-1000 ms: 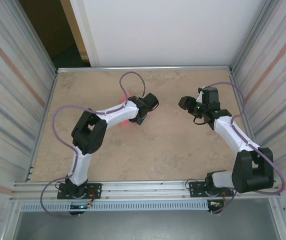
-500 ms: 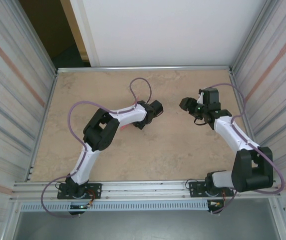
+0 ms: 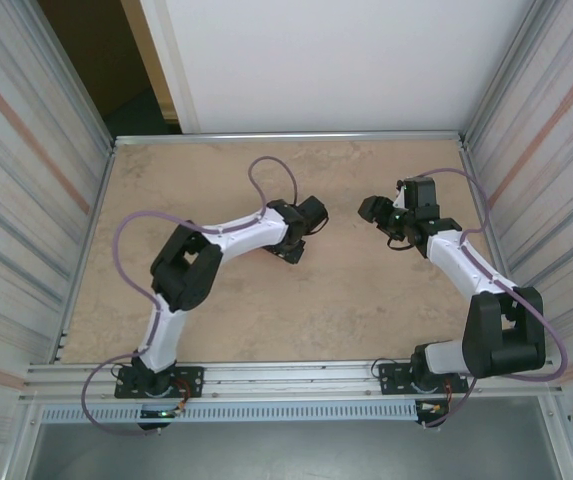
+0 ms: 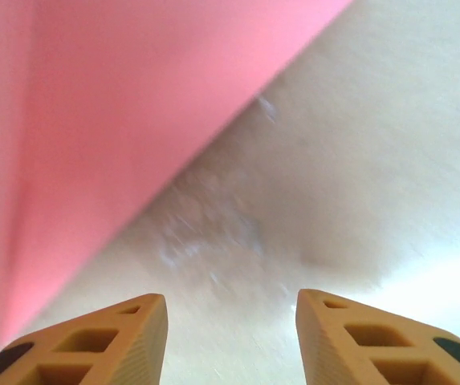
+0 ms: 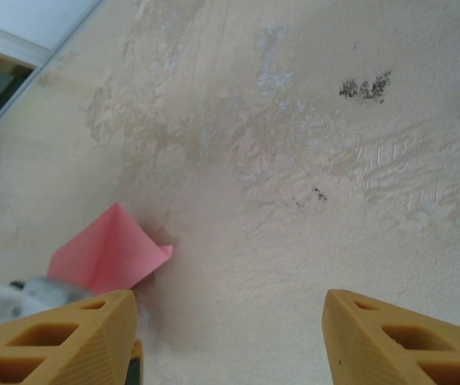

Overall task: Fold a paper plane with a square sheet of paper (pick it up from the middle)
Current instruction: Turn over the paper at the center of the table, then fold the wing for the fifth time at the center of the table.

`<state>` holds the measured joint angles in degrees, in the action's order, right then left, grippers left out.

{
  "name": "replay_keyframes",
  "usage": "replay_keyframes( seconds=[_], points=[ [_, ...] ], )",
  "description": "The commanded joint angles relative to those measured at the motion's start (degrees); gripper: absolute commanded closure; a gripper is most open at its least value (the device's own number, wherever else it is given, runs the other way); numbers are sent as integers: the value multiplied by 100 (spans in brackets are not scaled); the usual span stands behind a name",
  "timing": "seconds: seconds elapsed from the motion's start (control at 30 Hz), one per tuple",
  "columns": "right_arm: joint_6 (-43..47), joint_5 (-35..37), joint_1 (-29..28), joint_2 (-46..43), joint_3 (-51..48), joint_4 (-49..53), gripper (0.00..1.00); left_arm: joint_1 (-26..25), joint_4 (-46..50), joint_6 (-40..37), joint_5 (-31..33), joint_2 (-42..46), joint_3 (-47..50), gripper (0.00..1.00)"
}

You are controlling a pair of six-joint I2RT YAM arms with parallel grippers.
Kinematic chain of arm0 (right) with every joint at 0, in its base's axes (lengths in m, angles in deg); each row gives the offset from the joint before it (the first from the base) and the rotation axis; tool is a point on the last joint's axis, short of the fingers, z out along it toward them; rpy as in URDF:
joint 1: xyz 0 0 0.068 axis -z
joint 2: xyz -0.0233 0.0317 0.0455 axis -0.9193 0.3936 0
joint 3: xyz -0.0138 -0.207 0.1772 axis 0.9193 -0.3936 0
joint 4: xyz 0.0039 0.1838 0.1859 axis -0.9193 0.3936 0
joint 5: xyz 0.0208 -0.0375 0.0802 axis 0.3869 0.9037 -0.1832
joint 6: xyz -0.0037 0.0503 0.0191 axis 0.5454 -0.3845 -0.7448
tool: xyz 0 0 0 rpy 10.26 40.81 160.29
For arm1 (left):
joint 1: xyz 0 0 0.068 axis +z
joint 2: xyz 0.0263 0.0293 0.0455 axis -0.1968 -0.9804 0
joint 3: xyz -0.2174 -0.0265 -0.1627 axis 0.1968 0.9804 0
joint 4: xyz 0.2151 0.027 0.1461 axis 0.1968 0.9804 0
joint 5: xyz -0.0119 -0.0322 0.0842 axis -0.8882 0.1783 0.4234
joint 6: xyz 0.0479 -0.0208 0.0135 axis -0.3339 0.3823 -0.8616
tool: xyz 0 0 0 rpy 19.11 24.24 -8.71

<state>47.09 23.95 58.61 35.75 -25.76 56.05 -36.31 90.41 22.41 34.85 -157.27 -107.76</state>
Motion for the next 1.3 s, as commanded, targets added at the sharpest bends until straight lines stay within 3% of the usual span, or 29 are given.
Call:
replay_keyframes(
  seconds=[0.0, 0.1, 0.23, 0.47, 0.63, 0.97, 1.27],
  points=[
    [-150, -219, 39, 60, -107, -293, 36, -56, -551, 792, -1340, 762, 587, 49],
    [-230, -321, 34, 73, -178, -473, 34, -55, -1223, 1161, -1927, 1247, 1176, 46],
    [-255, -396, 12, 134, -169, -525, 32, 76, -1752, 1290, -1946, 1866, 1679, 39],
    [-370, -409, -145, 313, -142, -609, 31, 1291, -2347, 1238, -2694, 2039, 2253, 35],
    [-433, -420, -275, 430, -122, -609, 31, 1808, -2606, 1017, -3158, 1730, 2263, 35],
    [-452, -471, -425, 576, 25, -525, 31, 2033, -2661, 914, -3241, 998, 1945, 35],
    [-876, -800, -626, 776, 32, -580, 32, 2034, -2679, 1665, -3381, 749, 1934, 38]
  ],
)
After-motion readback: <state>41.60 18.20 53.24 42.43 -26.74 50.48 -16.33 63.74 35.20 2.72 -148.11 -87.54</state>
